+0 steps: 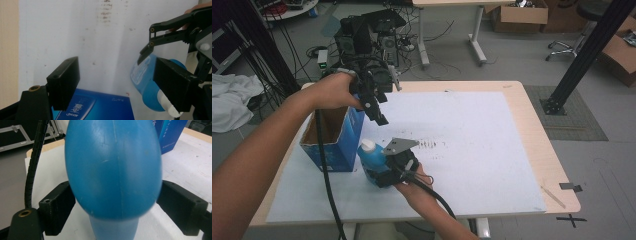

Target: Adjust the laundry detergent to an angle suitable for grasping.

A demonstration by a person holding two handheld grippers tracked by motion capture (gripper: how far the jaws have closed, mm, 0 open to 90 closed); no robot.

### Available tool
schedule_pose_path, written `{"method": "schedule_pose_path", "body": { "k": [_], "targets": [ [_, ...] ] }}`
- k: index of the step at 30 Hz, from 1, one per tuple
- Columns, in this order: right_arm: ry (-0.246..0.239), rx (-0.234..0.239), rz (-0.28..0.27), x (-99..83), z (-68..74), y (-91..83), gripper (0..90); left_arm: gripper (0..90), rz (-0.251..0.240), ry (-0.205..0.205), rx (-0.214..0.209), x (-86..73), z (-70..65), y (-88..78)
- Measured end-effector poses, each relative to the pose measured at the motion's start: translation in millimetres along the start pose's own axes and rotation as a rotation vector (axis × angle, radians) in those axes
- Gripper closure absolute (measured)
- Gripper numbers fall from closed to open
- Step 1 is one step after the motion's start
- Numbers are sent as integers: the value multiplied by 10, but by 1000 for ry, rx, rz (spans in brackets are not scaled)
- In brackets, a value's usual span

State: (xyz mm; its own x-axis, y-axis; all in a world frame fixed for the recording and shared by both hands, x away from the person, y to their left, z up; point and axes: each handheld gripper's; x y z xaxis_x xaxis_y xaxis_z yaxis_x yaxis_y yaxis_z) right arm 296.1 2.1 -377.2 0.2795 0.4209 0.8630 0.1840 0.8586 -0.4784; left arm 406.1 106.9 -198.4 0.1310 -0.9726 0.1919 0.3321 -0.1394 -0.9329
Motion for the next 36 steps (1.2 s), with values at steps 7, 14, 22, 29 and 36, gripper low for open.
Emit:
{"method": "schedule_pose_path", "body": {
  "k": [7,14,22,29,36],
  "targets": [
    [8,-5,-30,12,-26,44,203,224,0,-8,2,-7,-3,-4],
    [3,2,-45,18,-30,43,273,225,3,-7,2,-7,-1,-3],
    [-1,14,-47,17,-25,49,324,225,0,-5,5,-2,-2,-3],
    [-3,19,-42,16,-18,62,352,225,0,-6,3,-8,-1,-13],
    [-9,27,-41,19,-10,64,401,225,1,-8,4,-17,1,-19]
  ]
}}
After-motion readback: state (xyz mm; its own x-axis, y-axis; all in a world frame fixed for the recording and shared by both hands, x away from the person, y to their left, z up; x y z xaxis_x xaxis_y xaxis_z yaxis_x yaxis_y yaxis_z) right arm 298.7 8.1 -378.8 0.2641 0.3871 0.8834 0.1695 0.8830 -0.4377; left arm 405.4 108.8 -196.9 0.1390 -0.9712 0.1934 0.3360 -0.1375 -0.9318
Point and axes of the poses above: each handheld gripper's, and its own axes: y roughly forward along the jaws, x roughly out of its top, z roughly to its left, and after that the axes turned 13 degrees about x, right-handed
